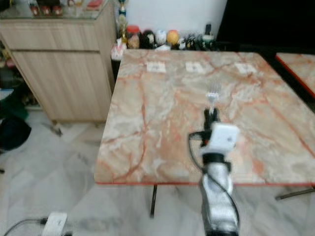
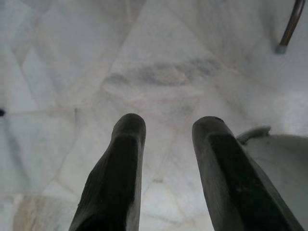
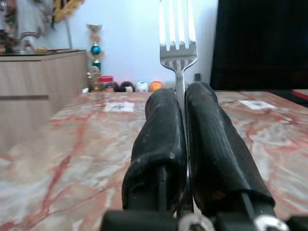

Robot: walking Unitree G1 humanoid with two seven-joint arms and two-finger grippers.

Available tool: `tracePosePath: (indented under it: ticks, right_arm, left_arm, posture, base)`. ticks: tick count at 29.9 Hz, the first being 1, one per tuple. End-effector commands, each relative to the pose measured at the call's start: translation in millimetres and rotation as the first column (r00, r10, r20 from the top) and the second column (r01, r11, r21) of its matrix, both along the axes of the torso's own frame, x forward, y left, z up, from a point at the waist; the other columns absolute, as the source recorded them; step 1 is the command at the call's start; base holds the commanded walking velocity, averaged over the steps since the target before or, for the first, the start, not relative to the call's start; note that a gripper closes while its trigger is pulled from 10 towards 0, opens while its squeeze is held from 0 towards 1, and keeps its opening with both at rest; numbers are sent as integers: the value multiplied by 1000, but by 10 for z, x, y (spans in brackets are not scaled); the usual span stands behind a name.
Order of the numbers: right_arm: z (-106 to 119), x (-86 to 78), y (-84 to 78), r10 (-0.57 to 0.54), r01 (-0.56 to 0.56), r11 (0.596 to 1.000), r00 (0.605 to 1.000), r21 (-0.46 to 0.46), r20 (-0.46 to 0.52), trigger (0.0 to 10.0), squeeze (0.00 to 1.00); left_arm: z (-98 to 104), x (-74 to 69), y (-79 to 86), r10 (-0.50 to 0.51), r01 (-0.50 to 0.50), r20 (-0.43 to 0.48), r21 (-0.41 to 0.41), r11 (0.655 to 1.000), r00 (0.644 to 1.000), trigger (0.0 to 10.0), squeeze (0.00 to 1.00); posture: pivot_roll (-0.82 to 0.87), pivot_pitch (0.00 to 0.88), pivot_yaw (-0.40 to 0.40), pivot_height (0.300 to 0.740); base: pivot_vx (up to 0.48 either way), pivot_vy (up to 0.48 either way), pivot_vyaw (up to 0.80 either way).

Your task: Setting the table

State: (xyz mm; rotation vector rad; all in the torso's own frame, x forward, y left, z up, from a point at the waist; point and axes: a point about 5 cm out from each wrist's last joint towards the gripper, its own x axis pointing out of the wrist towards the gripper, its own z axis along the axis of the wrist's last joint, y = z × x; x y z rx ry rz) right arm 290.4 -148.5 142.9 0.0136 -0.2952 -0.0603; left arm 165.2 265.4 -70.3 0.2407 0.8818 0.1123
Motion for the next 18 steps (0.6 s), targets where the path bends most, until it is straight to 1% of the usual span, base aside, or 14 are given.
tracePosePath:
  ticks: [1,6,18]
  right_arm:
    - [44,-29,-88,-39,39,999,999,-17,8,10000,0]
    - [71,-29,-62,-37,37,999,999,-18,17,10000,0]
    - [161,-27,-59,-45,46,999,998,-26,43,10000,0]
  left_arm:
    - [-32,-29,-39,-24,24,-31,6,1000,999,10000,0]
    - [-25,-10,-41,-27,27,-30,8,1000,999,10000,0]
    - [-21,6,-43,-22,22,-30,7,1000,999,10000,0]
  posture:
    - [145,0,-15,740]
    - [145,0,-14,740]
    - [145,0,-16,740]
  base:
    - [0,-435,0]
    - [0,-438,0]
    - [0,-437,0]
